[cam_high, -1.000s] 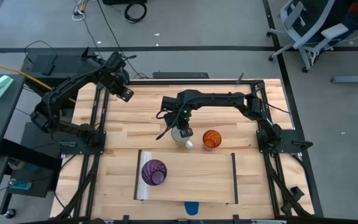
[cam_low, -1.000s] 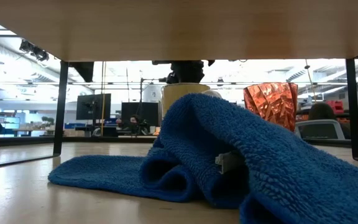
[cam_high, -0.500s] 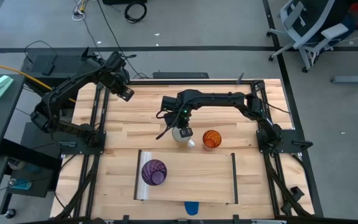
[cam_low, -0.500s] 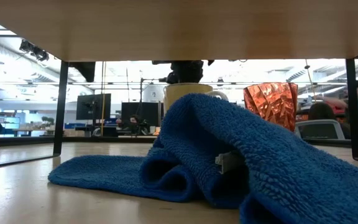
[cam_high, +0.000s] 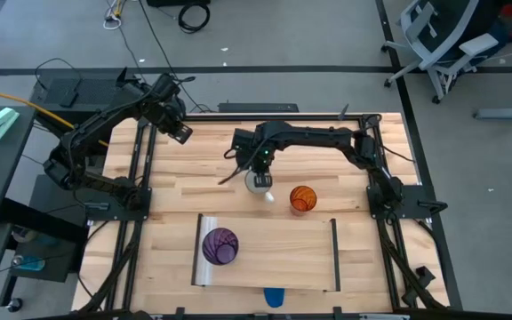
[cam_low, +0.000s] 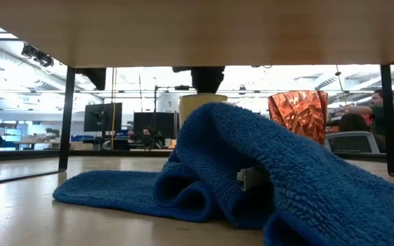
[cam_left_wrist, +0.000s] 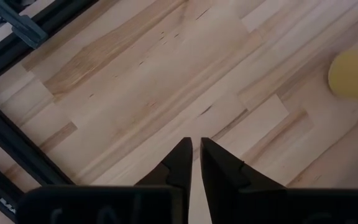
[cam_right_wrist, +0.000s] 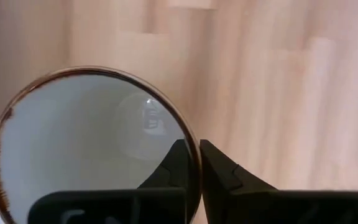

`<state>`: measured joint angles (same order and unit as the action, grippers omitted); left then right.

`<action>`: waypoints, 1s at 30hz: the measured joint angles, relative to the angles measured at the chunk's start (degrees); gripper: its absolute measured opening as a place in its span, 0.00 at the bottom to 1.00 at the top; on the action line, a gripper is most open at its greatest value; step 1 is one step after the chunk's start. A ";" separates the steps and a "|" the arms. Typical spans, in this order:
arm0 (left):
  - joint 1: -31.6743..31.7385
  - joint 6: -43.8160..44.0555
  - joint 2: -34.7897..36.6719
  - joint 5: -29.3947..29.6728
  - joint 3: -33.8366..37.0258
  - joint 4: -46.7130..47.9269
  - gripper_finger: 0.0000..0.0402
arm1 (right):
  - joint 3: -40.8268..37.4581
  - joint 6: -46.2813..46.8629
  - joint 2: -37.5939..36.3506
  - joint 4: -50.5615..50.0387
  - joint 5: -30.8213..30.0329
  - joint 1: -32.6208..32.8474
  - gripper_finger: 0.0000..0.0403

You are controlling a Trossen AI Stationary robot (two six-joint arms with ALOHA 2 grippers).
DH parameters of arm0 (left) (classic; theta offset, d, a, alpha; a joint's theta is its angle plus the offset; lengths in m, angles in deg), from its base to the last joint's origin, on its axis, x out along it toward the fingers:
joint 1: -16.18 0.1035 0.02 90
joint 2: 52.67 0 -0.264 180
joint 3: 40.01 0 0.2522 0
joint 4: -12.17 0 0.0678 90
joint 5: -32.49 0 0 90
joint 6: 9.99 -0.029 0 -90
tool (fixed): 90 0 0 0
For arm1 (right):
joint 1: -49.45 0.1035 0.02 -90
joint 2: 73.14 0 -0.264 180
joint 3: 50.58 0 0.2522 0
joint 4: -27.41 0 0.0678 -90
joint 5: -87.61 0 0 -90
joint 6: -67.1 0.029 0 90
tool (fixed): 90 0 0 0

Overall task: Stack small to large cups/mugs on shelf
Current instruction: Put the yellow mug on the shelf

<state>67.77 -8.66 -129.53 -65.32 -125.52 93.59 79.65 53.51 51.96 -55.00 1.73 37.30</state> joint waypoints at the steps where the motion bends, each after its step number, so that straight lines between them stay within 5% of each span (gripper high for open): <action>1: -0.01 -0.01 0.00 0.00 0.00 -0.02 0.10 | 0.79 1.49 -0.28 -0.57 -0.37 -0.38 0.04; 13: -0.08 0.01 0.00 0.00 0.00 -0.33 0.08 | 18.70 14.61 -1.55 -15.83 -4.99 -3.89 0.04; 22: -0.08 -0.38 0.00 -0.02 0.00 -1.18 0.08 | 15.41 26.38 -11.66 -18.94 -5.93 -3.24 0.04; 30: -0.06 -0.53 0.00 0.00 0.00 -2.56 0.06 | 15.40 39.68 -19.95 -18.83 -6.60 4.42 0.04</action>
<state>67.71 -9.19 -129.53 -65.32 -125.52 91.03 95.05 93.19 32.01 -73.83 -4.88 41.72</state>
